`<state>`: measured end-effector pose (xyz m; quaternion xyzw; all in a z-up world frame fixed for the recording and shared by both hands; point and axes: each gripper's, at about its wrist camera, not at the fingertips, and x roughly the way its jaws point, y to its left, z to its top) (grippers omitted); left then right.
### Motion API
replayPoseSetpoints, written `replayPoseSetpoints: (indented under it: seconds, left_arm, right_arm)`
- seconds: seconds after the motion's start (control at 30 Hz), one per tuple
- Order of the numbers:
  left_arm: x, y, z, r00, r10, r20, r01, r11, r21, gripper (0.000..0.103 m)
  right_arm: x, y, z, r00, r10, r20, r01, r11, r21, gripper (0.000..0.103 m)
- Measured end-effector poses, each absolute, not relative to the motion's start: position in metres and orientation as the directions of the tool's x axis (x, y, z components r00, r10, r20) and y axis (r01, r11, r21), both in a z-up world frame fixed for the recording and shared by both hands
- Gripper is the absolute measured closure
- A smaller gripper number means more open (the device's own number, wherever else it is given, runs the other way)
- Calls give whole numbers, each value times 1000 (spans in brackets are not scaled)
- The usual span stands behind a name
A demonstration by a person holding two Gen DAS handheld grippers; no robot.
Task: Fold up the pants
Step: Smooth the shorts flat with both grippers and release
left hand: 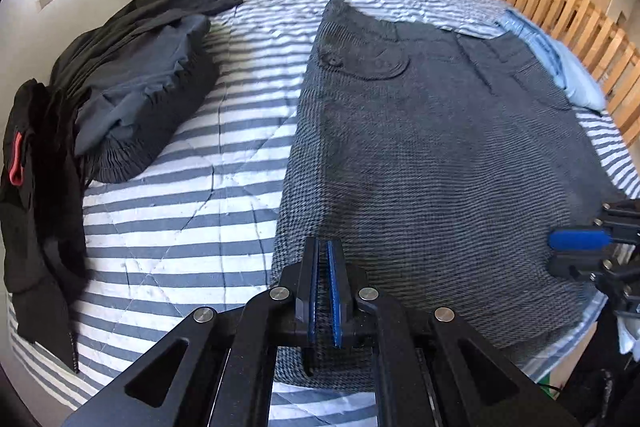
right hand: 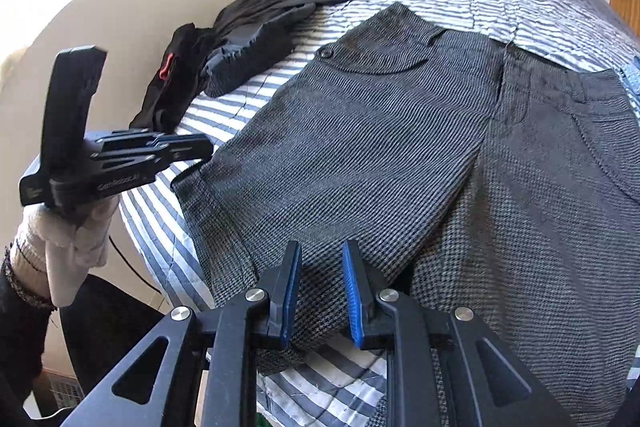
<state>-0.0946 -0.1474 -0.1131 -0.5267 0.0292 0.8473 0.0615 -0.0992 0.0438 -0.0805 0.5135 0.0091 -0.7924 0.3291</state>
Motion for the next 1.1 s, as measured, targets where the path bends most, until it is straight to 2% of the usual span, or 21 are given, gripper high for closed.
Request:
replayPoseSetpoints:
  seconds: [0.13,0.27,0.37,0.5,0.6,0.7,0.8,0.93,1.1]
  left_arm:
    - [-96,-154,-141,-408,70,-910,-120,-992,-22,97]
    - [-91,-143,-133,-426,13,-904,-122,-992,43,97]
    - [-81,-131,-110,-472,19,-881,-120,-992,42,97]
    - [-57,-90,-77,-518,128,-846,-220,-975,-13,97]
    - [-44,-54,-65,-489,223,-843,-335,-941,-54,97]
    - [-35,-14,-75,-430,289,-855,-403,-909,-104,97]
    - [-27,22,-97,-395,260,-881,-452,-890,-60,97]
    - [-28,42,-136,-337,185,-923,-462,-887,-8,98]
    - [-29,48,-121,-356,170,-919,-445,-895,6,98]
  right_arm:
    - [-80,34,-108,-220,-463,-859,580,-770,266,84]
    - [-75,25,-120,-246,-426,-871,610,-766,202,84]
    - [-76,34,-106,-231,-467,-854,606,-755,249,84]
    - [-65,75,-76,-266,-530,-805,582,-755,304,84]
    - [-57,133,-57,-347,-514,-784,499,-809,310,84]
    - [-54,195,-45,-429,-452,-782,379,-876,298,84]
    - [-61,247,-49,-450,-395,-801,256,-916,309,84]
    - [-62,268,-79,-391,-344,-854,216,-936,278,84]
    - [-50,278,-111,-313,-378,-871,201,-923,328,83]
